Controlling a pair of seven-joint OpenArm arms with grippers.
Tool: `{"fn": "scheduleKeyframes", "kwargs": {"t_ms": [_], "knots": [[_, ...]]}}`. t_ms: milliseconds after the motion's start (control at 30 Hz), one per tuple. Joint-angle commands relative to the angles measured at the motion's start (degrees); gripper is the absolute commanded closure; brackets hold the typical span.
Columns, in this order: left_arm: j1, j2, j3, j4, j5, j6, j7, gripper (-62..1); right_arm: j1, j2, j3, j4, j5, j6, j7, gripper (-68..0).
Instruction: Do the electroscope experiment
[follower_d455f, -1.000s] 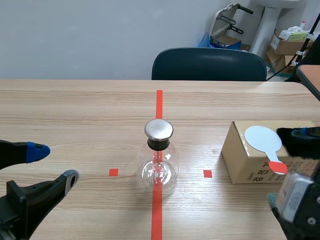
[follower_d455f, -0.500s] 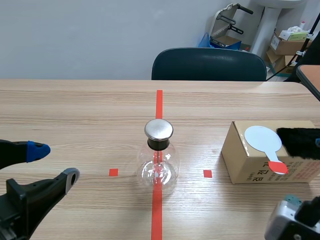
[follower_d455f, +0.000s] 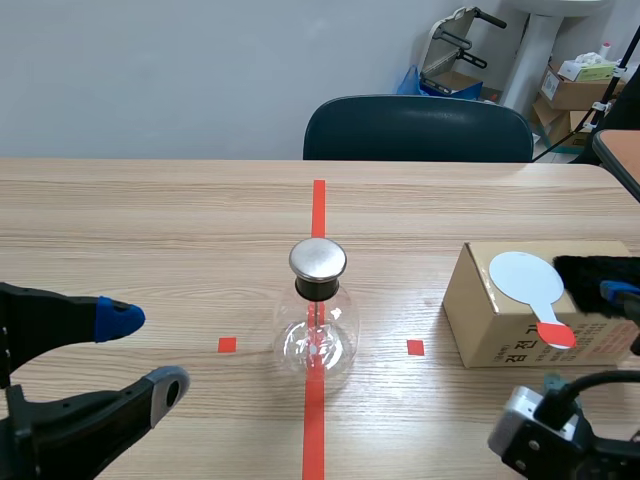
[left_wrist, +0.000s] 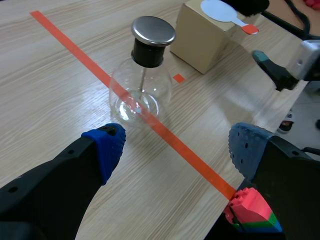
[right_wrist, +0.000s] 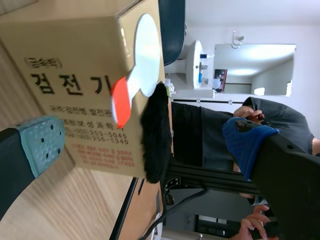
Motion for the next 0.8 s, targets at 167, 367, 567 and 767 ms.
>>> {"fn": "scheduleKeyframes", "kwargs": {"t_ms": [167,367,567,767], "knots": [[0.1,-4.4,4.3,0.5,0.1,-0.8,-6.9,-45.2,4.4,0.6,-1.8,-3.4,-1.3,-0.8,-2.2,-67.9],[0.1,-8.4,7.9,1.6,0.1,-1.0,-10.7,-45.2,6.9,0.6,-2.6,-5.2,-1.3,-0.8,-1.9,-67.9],[0.1,-10.3,10.5,4.3,2.8,-1.0,-11.4,-45.2,7.6,0.6,-3.2,-5.9,-1.8,-0.8,-1.8,-67.9],[0.1,-11.2,11.4,5.8,6.3,-0.9,-11.5,-45.2,7.6,0.6,-3.2,-5.9,-2.3,-0.8,-1.9,-67.9]]}}
